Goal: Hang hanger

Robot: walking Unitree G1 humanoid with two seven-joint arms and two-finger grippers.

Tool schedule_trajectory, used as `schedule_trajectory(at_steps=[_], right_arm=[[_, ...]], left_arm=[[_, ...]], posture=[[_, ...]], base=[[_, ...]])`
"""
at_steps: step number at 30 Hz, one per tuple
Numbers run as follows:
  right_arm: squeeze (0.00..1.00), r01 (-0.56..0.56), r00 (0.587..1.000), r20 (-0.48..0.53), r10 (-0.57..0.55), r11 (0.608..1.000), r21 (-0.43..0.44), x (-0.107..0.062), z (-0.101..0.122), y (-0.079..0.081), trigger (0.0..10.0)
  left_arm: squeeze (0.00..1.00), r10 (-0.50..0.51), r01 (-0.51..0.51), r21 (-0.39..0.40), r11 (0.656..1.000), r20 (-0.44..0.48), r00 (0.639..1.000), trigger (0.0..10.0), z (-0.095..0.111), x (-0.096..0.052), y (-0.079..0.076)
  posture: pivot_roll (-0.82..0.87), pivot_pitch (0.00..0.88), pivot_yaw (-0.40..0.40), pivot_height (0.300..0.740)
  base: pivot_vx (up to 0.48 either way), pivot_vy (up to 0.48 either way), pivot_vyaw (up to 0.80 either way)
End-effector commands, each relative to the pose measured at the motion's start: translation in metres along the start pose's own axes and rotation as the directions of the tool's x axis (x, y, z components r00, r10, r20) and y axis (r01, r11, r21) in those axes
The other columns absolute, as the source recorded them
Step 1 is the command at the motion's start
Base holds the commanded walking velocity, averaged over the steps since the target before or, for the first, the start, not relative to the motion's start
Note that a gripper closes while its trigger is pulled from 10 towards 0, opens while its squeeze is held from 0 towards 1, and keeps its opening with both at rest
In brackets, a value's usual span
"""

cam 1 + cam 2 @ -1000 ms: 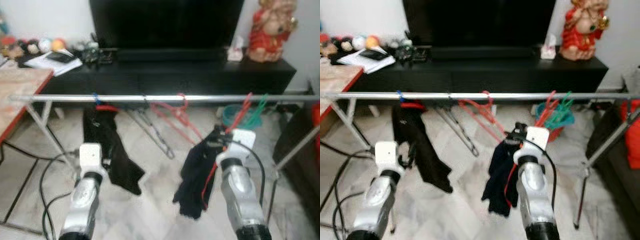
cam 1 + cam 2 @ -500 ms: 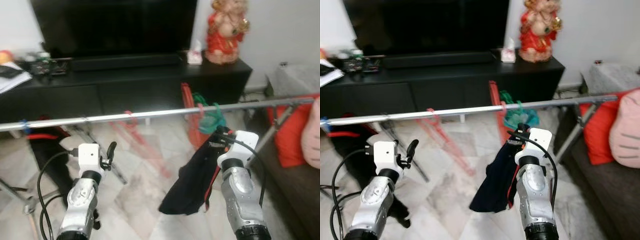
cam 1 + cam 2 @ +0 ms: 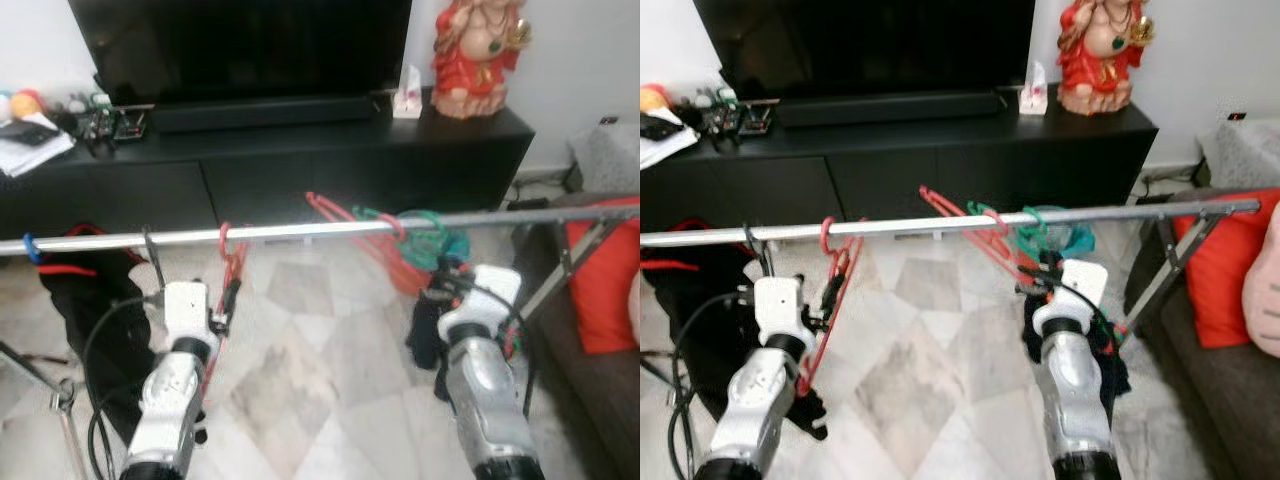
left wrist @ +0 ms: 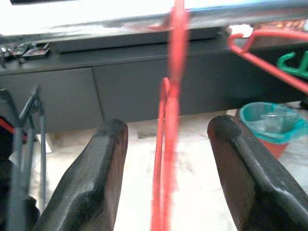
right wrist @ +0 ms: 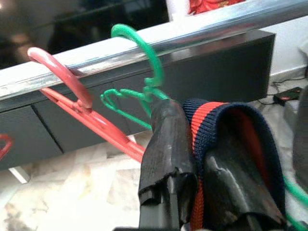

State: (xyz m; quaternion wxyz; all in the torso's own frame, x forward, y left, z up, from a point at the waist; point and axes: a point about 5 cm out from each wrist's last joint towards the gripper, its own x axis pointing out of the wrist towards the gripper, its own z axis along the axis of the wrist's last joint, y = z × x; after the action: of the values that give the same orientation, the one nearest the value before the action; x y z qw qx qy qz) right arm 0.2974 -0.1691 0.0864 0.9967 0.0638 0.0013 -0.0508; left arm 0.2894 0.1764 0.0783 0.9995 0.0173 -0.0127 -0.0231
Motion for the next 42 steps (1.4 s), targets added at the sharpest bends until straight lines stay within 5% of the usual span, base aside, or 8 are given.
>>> schedule_trajectory(at_steps=[1,42], right_arm=[[0.00,-0.012,1.000,0.009,0.012,1.000,-0.005,0.001,0.002,0.001,10.0],[0.00,0.030,0.995,-0.093,-0.031,0.999,-0.019,-0.021,-0.027,-0.017,10.0]], left_arm=[[0.00,-0.006,0.006,0.029,1.000,-0.005,1.000,10.0,0.002,-0.001,0.001],[0.00,-0.014,0.015,0.036,0.999,-0.021,1.000,10.0,-0.003,-0.005,-0.002]], posture=[[-0.04,0.000,0.008,0.740],[-0.04,0.000,0.007,0.740]], base=[[0.000,0.000,0.00],[0.000,-0.037,0.00]])
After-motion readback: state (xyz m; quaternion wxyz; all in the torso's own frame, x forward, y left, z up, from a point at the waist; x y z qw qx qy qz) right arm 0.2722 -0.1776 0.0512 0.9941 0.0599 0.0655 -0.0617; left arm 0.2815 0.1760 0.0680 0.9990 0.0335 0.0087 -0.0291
